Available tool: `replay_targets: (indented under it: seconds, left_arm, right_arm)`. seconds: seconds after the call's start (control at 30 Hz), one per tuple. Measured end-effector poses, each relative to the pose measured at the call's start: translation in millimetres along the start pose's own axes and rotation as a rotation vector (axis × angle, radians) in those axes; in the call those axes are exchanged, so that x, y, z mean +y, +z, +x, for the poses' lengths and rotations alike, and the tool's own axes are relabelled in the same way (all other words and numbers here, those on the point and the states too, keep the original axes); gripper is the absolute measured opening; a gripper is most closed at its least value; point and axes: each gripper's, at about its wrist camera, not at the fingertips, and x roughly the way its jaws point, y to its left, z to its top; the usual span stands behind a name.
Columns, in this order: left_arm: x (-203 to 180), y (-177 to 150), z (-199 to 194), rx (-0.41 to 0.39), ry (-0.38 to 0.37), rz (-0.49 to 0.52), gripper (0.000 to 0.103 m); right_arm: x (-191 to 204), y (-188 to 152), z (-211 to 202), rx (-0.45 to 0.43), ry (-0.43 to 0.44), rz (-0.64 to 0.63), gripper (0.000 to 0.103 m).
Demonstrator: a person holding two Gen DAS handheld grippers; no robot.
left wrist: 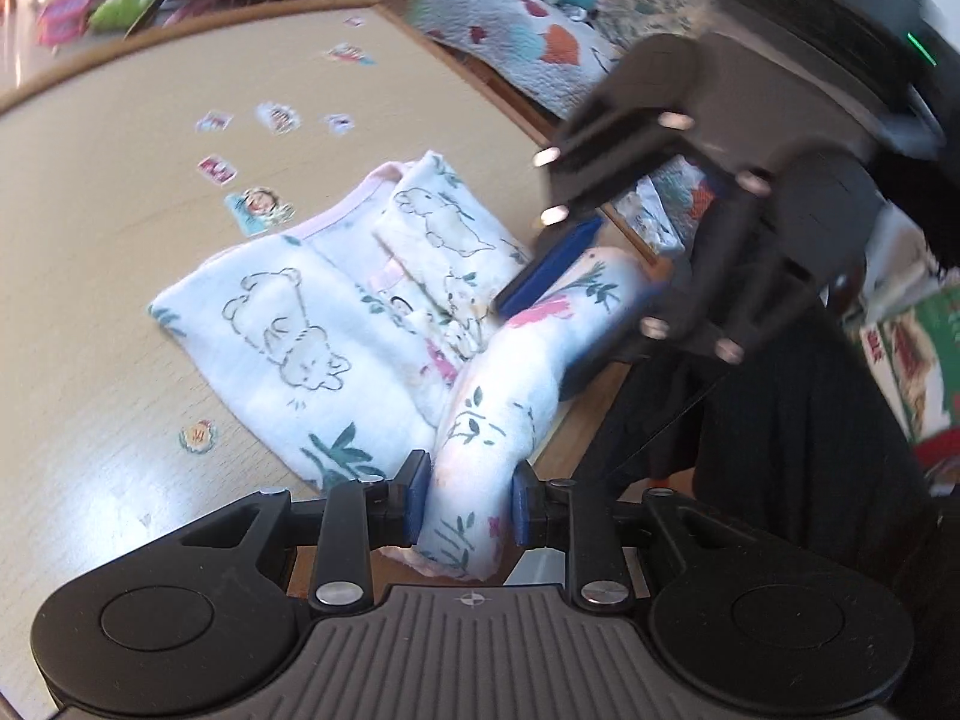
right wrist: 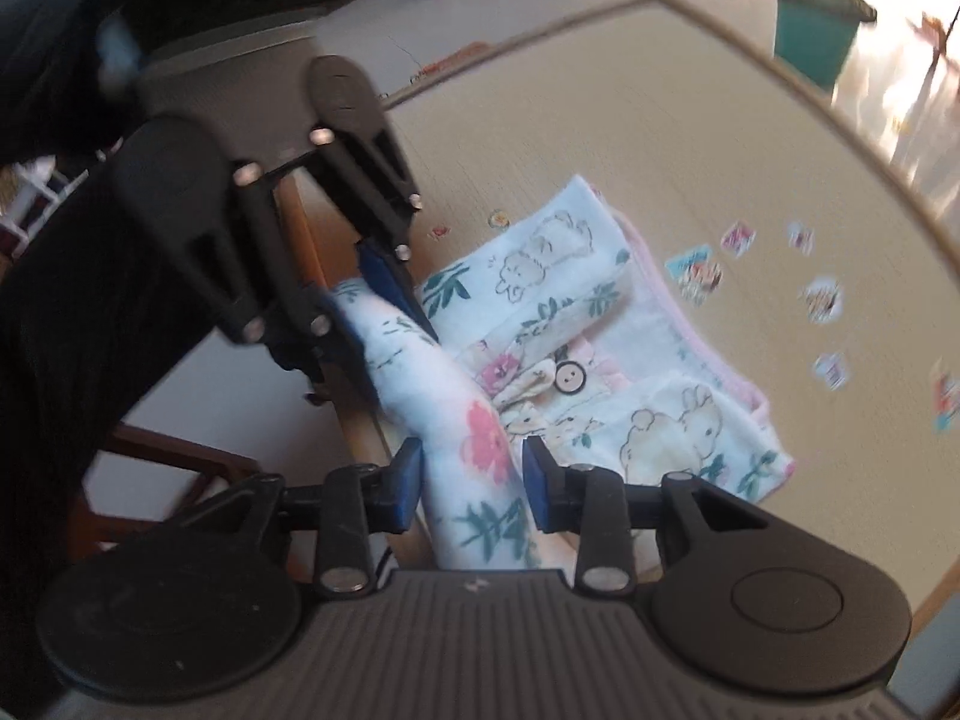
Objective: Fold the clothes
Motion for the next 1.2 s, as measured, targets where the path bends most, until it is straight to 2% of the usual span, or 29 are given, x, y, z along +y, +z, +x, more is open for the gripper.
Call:
replay_targets:
  seconds: [0.03,0.1,0.23,0.37,0.47,0.5,0.57,0.77,0.83,0.97,1.2]
  left_arm:
    - [1,0,0,0.005,-0.005,-0.01,0.028]
    - [0,1,-1,0.016,-0.009,-0.01,0.028]
    - [3,5,0,0.029,-0.011,0.003,0.029]
    - [13,14,11,0.03,-0.009,-0.005,0.03]
    - [18,15,12,0.036,-0.007,-0.005,0.03]
    - [18,16,13,0.042,-0.008,-0.003,0.03]
    - [17,18,17,0.063,-0.014,0.004,0.03]
    - [12,23,28,0.14,-0.078,0.034,0.03]
    - [15,23,25,0.111,-0.079,0.007,0.03]
    - [24,23,18,0.042,-0.041,-0.079,0.033]
    - [28,6,8,-0.067,-0.009,-0.227,0.035]
  right_arm:
    - [10,-6,-7,-0.024,-0.041,-0.04,0.041]
    - [24,-16,-10,-0.014,-0.118,-0.129,0.047]
    - [46,-29,-13,0.021,-0.258,-0.296,0.049]
    - [48,-35,2,0.023,-0.24,-0.284,0.048]
    - [50,-35,15,0.047,-0.253,-0.269,0.038]
    - [49,-34,17,0.054,-0.246,-0.246,0.03]
    - [42,-32,18,0.069,-0.208,-0.171,0.023]
    - [12,-30,4,0.075,0.005,0.078,0.02]
    - [-6,-31,6,0.092,0.054,0.192,0.02]
    - [-31,-29,14,0.126,0.118,0.328,0.02]
    - [-41,-20,19,0.18,0.138,0.362,0.02]
